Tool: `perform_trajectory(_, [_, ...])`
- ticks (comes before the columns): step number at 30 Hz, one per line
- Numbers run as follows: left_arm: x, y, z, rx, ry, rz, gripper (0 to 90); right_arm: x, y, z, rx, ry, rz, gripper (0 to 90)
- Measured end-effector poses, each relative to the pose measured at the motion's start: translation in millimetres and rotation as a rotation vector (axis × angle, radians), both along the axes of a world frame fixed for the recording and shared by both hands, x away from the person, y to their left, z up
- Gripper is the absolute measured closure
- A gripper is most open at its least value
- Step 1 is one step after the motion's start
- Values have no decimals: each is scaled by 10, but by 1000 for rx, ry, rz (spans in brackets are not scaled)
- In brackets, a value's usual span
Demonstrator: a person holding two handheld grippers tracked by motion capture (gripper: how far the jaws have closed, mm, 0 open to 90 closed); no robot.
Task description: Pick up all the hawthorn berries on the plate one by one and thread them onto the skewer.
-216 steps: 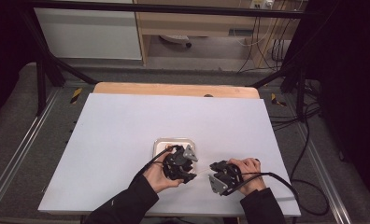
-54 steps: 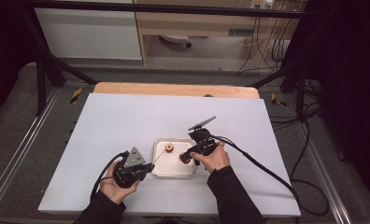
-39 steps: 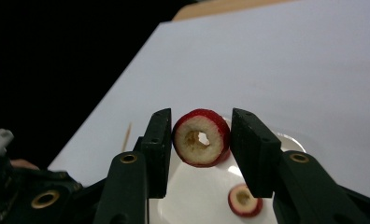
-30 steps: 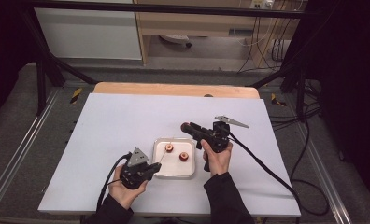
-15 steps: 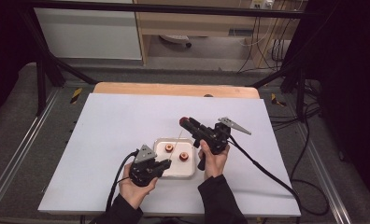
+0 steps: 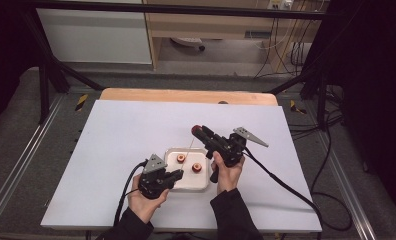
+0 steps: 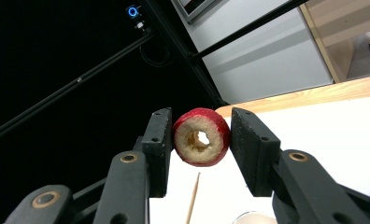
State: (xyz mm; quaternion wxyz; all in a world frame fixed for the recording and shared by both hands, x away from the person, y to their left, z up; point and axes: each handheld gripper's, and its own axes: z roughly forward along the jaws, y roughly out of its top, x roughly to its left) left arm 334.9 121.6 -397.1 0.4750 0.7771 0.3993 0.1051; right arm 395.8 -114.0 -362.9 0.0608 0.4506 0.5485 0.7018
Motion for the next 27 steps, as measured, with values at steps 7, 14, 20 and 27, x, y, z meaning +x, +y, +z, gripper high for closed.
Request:
perform_trajectory(7, [-2, 9, 8, -7, -5, 1, 882, -4, 16, -16, 3, 10, 2, 604])
perform_trajectory(14, [5, 12, 6, -6, 2, -1, 882, 2, 30, -36, 4, 17, 9, 604])
perform_trajectory(20, [8, 21, 12, -11, 6, 2, 882, 4, 35, -48, 0, 12, 8, 604])
perform_trajectory(27, [12, 25, 17, -24, 13, 3, 883, -3, 48, -60, 5, 14, 13, 605])
